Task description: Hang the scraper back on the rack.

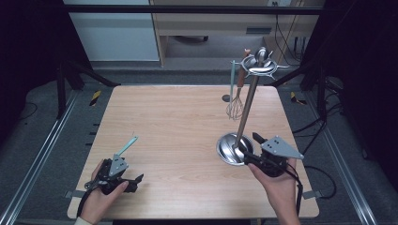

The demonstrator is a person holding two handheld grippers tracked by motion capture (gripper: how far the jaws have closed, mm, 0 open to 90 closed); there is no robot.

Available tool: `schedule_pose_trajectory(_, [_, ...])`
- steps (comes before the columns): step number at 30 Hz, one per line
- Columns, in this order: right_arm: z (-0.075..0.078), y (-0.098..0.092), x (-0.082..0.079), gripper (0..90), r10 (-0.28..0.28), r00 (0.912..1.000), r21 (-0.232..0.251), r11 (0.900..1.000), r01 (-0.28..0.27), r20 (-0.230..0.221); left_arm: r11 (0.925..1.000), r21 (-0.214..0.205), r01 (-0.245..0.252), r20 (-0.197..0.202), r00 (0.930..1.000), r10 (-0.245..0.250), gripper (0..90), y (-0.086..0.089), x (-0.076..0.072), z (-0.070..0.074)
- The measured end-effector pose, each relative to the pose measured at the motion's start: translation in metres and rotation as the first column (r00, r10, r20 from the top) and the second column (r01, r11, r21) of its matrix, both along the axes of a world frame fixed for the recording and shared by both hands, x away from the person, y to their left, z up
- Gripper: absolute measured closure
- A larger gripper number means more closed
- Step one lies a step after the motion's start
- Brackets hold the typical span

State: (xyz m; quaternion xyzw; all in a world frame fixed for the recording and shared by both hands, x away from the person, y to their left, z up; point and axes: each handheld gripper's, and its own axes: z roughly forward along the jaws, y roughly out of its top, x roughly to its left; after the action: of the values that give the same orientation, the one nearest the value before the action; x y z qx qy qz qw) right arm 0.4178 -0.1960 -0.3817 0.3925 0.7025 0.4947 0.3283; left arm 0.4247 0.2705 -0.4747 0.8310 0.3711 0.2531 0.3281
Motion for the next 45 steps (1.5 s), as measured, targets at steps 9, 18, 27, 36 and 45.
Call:
schedule_pose_trajectory(9, [-0.062, -0.003, 0.003, 26.1, -0.054, 0.9908, 0.009, 0.9984, 0.055, -0.124, 0.9994, -0.007, -0.034, 0.013, 0.9993, 0.034, 6.9, 0.019, 0.004, 0.007])
schedule_pose_trajectory(18, [-0.079, -0.016, 0.002, 24.5, -0.097, 0.9788, -0.036, 0.9952, 0.091, -0.181, 0.9950, -0.056, -0.083, 0.027, 0.9960, 0.085, 9.4, 0.057, 0.027, 0.028])
schedule_pose_trajectory(27, [-0.086, -0.015, 0.003, 21.5, -0.111, 0.9728, -0.081, 0.9920, 0.096, -0.203, 0.9980, -0.005, -0.063, -0.029, 0.9976, 0.063, 43.0, 0.070, 0.061, 0.046])
schedule_pose_trajectory(36, [-0.086, -0.018, 0.002, 23.3, -0.128, 0.9673, -0.079, 0.9905, 0.113, -0.219, 0.9963, 0.070, -0.049, -0.067, 0.9963, 0.053, 78.2, 0.059, 0.093, 0.044])
schedule_pose_trajectory(45, [-0.087, -0.020, 0.003, 24.4, -0.135, 0.9667, -0.080, 0.9895, 0.120, -0.217, 0.9940, 0.076, -0.078, -0.095, 0.9918, 0.085, 90.0, 0.059, 0.109, 0.032])
